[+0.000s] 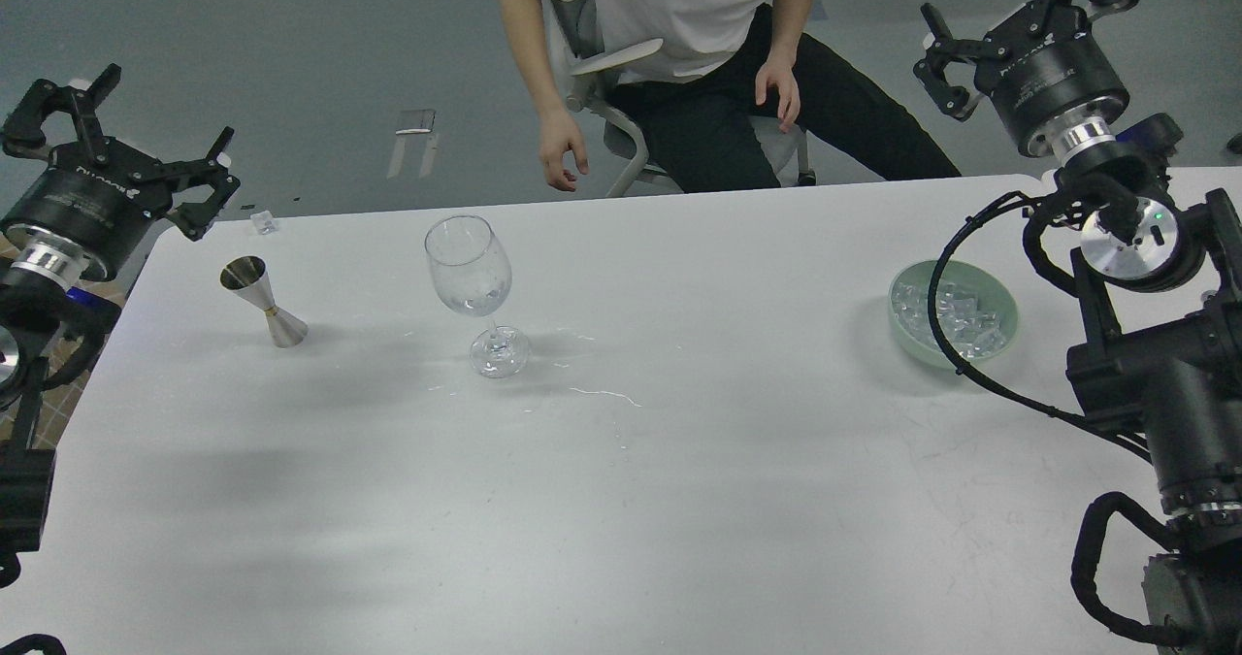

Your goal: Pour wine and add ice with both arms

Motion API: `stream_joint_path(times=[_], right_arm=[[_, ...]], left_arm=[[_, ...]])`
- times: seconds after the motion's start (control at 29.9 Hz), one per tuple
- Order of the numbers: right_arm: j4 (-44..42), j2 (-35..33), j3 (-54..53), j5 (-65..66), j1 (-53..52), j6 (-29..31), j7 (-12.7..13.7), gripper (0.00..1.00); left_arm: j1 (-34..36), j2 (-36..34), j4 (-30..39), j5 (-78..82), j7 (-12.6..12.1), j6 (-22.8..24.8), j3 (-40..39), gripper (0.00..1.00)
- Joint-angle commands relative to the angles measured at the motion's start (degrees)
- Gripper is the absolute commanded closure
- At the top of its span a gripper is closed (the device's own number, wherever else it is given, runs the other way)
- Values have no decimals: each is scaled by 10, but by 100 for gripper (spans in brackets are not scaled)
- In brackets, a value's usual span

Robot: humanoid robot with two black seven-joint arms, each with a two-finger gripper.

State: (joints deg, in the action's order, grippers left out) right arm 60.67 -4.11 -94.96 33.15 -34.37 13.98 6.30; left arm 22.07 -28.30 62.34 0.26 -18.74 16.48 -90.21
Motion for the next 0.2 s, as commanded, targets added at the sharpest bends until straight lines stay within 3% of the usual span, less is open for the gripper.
stream_joint_path(times=[0.0,0.17], right_arm=[[0,-12,-12,-33,10,1,-1,0],[-1,-23,-16,-63,19,0,-1,0]], left_arm=[[-2,-4,4,0,-1,-4,-1,2],[-4,-8,9,0,-1,-6,-1,2]])
